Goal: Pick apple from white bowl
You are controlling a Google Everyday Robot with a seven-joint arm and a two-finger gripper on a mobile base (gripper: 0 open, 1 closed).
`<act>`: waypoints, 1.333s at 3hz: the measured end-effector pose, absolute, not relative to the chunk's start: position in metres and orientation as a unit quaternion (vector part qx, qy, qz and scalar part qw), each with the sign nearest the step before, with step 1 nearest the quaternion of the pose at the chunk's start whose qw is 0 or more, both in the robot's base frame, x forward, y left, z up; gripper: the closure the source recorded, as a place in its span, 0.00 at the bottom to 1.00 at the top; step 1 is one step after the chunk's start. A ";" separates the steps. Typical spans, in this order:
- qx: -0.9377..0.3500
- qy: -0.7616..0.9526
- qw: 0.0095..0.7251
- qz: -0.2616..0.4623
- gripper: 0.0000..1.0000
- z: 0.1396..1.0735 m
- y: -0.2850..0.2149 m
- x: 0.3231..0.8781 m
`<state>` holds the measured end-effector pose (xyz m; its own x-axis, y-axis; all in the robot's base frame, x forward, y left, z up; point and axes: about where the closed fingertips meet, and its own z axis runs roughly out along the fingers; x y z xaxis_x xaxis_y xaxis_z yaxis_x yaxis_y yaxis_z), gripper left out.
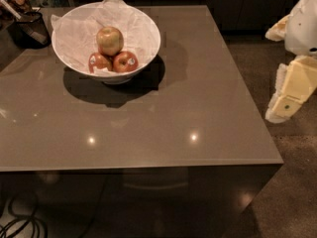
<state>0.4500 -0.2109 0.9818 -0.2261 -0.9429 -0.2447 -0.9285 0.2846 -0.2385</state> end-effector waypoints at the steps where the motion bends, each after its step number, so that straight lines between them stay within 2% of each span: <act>1: -0.596 0.784 0.172 0.000 0.00 0.985 -0.203 0.477; 2: -0.613 0.768 0.188 0.006 0.00 1.000 -0.177 0.508; 3: -0.615 0.763 0.198 0.008 0.00 1.002 -0.172 0.513; 4: -0.632 0.745 0.214 0.012 0.00 1.016 -0.142 0.532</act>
Offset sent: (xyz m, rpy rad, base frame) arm 0.0784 0.0536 0.0239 0.0581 0.0647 0.1082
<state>0.5320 -0.1415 1.0157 -0.1112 -0.9362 -0.3335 -0.9465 0.2021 -0.2517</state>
